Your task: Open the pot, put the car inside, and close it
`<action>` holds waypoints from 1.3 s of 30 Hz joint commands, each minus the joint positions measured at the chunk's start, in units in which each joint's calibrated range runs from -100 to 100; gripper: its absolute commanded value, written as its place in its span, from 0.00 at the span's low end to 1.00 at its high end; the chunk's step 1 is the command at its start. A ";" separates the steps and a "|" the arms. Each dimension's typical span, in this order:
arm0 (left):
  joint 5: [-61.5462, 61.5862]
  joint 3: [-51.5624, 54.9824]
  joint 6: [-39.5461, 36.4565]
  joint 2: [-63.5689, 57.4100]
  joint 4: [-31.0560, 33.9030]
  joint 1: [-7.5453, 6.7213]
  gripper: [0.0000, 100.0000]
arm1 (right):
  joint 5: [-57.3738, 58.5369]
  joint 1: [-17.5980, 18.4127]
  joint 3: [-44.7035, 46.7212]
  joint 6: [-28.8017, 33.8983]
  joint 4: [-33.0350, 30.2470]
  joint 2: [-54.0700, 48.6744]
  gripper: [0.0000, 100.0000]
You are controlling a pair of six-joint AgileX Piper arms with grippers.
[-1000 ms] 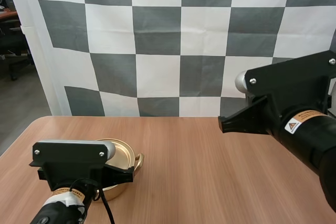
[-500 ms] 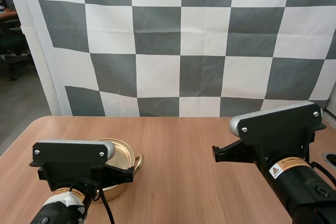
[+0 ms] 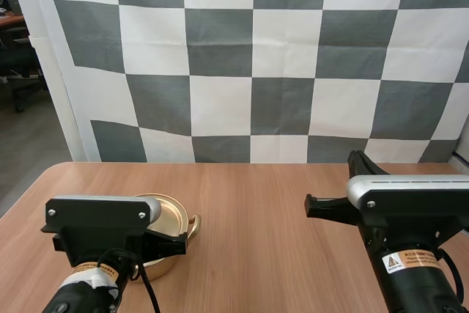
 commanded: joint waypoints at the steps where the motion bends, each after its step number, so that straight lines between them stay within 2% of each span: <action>1: 0.05 0.00 0.03 0.00 0.06 -0.03 0.00 | 11.88 -0.77 0.00 0.05 0.30 -0.60 0.00; 12: 0.05 0.00 0.03 0.00 0.06 -0.03 0.00 | 36.01 -1.45 0.00 -0.23 -3.12 -0.60 0.00; 16: 0.05 0.00 0.03 0.00 0.06 -0.03 0.00 | 36.04 -1.45 0.00 -0.23 -6.05 -0.60 0.00; 24: 0.05 0.00 0.03 0.00 0.06 -0.03 0.00 | 38.25 -1.45 0.00 -0.11 -5.50 -0.60 0.00; 32: 0.05 0.00 0.03 0.00 0.06 -0.03 0.00 | 38.47 -1.45 0.00 0.10 -1.09 -0.60 0.00; 39: 0.05 0.00 0.03 0.00 0.06 -0.03 0.00 | 38.47 -1.45 0.00 0.10 -0.81 -0.60 0.00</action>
